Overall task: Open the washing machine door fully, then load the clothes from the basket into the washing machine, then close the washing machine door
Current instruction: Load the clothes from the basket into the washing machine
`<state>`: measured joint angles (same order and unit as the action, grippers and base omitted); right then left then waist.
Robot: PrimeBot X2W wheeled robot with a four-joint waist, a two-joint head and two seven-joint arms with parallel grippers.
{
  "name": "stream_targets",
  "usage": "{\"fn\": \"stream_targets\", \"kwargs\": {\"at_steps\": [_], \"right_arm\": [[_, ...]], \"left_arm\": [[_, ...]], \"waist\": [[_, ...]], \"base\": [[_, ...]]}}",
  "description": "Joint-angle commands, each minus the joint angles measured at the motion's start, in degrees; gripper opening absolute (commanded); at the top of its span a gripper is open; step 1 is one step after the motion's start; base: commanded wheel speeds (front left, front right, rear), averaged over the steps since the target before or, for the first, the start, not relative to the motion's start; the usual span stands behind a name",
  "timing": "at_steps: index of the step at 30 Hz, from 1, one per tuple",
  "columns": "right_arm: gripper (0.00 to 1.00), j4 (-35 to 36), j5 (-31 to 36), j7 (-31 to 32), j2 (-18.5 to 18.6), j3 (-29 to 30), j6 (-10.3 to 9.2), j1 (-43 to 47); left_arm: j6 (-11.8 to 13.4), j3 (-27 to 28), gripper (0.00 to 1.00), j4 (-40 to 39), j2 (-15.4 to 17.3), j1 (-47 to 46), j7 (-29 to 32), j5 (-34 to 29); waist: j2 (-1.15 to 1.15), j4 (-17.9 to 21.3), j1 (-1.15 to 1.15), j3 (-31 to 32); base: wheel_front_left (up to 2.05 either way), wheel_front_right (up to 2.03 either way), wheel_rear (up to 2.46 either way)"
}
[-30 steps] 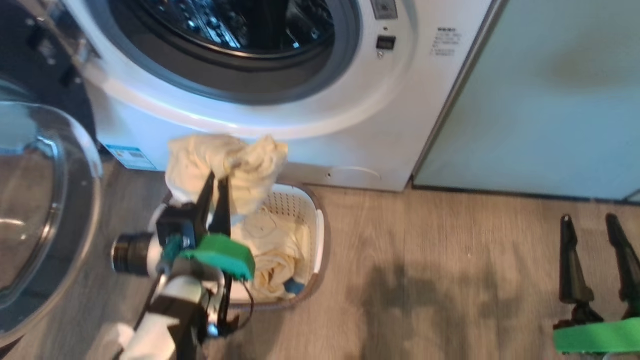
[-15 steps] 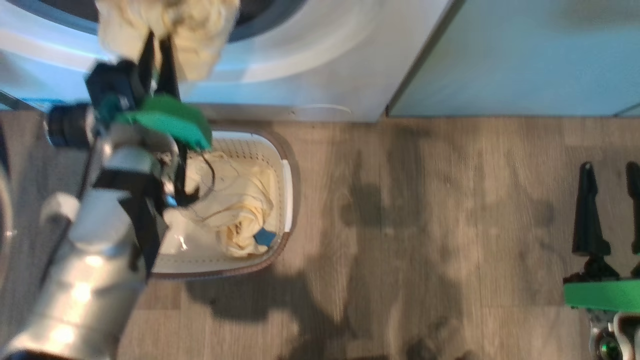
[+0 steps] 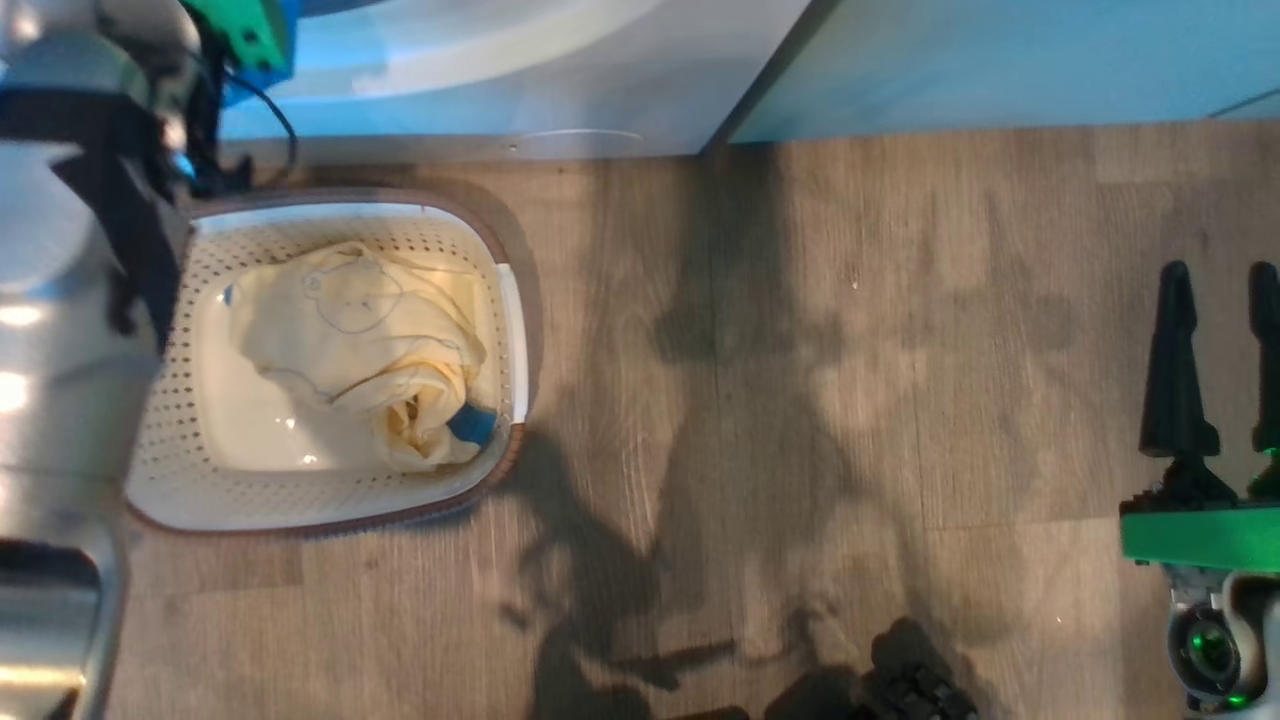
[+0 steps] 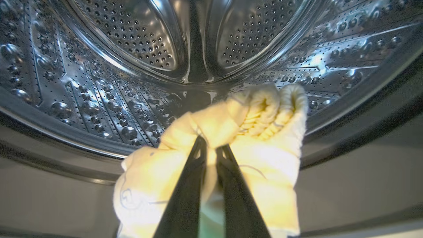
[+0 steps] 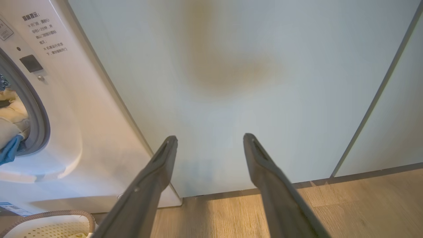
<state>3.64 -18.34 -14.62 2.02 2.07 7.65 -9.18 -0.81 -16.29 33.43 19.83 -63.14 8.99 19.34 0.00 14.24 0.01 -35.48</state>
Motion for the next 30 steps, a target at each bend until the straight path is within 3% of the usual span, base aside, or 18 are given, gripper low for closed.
{"fn": "stream_targets", "kwargs": {"at_steps": [1, 10, 25, 26, 27, 28, 30], "right_arm": [[1.00, 1.4, -0.5, -0.4, 0.9, -1.2, -0.16, -0.6], [1.00, 0.1, -1.6, -0.4, 0.9, -3.5, -0.16, -2.2], [1.00, -0.8, -3.8, -0.4, 0.9, -4.0, -0.16, -3.9], [1.00, -0.9, -3.8, -0.4, 0.9, -4.0, -0.16, -4.0], [1.00, -0.9, -3.9, -0.4, 0.9, -4.0, -0.16, -4.2], [1.00, -0.9, -3.9, -0.4, 0.9, -3.9, -0.16, -4.3], [1.00, -0.9, -3.8, -0.4, 0.9, -3.8, -0.16, -4.4]], "left_arm": [[-0.1, 1.6, 0.00, -1.2, 3.6, -3.4, 1.4, 0.1], [-0.4, 2.1, 0.00, 1.9, 7.0, -12.0, 4.2, -0.5], [2.8, 4.1, 0.00, 7.8, 7.6, -20.3, -6.5, -1.1], [2.9, 4.1, 0.25, 8.5, 7.6, -20.3, -6.5, -1.1], [2.9, 4.2, 0.87, 9.1, 7.4, -20.3, -6.6, -0.7], [2.8, 4.4, 1.00, 9.6, 7.2, -20.2, -6.7, -0.3], [2.8, 4.4, 1.00, 10.0, 7.1, -20.2, -7.0, -0.2]], "waist": [[0.00, 0.8, -0.01, -0.8], [0.00, 3.7, -0.01, -3.3], [0.00, 5.8, -0.01, -6.2], [0.00, 5.8, -0.01, -6.3], [0.00, 5.7, -0.01, -6.3], [0.00, 5.7, -0.01, -6.4], [0.00, 5.6, -0.01, -6.5]], "base": [[0.00, 0.00, 0.00], [0.00, 0.00, 0.00], [0.00, 0.00, 0.00], [0.00, 0.00, 0.00], [0.00, 0.00, 0.00], [0.00, 0.00, 0.00], [0.00, 0.00, 0.00]]}}
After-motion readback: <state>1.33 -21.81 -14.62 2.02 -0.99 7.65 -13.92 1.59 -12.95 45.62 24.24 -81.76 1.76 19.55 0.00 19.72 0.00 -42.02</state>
